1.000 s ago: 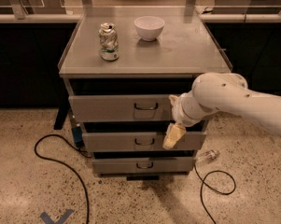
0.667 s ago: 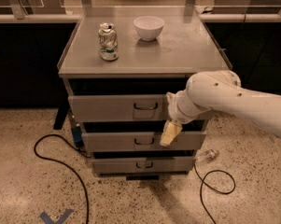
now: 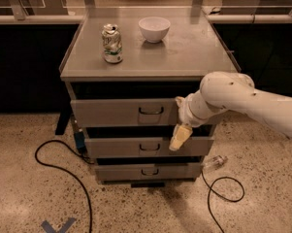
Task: Open top drawer
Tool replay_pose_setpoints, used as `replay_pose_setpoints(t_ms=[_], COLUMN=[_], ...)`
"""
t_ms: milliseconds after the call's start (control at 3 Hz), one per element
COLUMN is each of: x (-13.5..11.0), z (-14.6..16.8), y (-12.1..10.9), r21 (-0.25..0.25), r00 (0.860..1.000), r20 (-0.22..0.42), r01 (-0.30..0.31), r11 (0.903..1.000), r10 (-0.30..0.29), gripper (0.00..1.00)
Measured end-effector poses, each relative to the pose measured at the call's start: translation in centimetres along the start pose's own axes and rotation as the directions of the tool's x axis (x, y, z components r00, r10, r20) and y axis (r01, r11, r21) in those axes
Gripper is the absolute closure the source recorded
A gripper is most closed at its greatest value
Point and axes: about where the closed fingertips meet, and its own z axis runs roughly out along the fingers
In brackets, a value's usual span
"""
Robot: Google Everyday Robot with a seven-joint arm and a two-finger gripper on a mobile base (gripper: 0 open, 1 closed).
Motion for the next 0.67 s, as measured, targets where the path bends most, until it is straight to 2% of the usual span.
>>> replay_pose_setpoints(t_ms=[333, 667], x=[0.84, 0.81], z=[2.87, 2.96], y=[-1.70, -1.68], r21=[-0.066, -0.066], r00=[0.995, 0.995], r20=[0.104, 0.103], r01=[0.003, 0.004], r11=[0.9978, 0.9978], r10=[0.004, 0.003], gripper=[0.00, 0.00])
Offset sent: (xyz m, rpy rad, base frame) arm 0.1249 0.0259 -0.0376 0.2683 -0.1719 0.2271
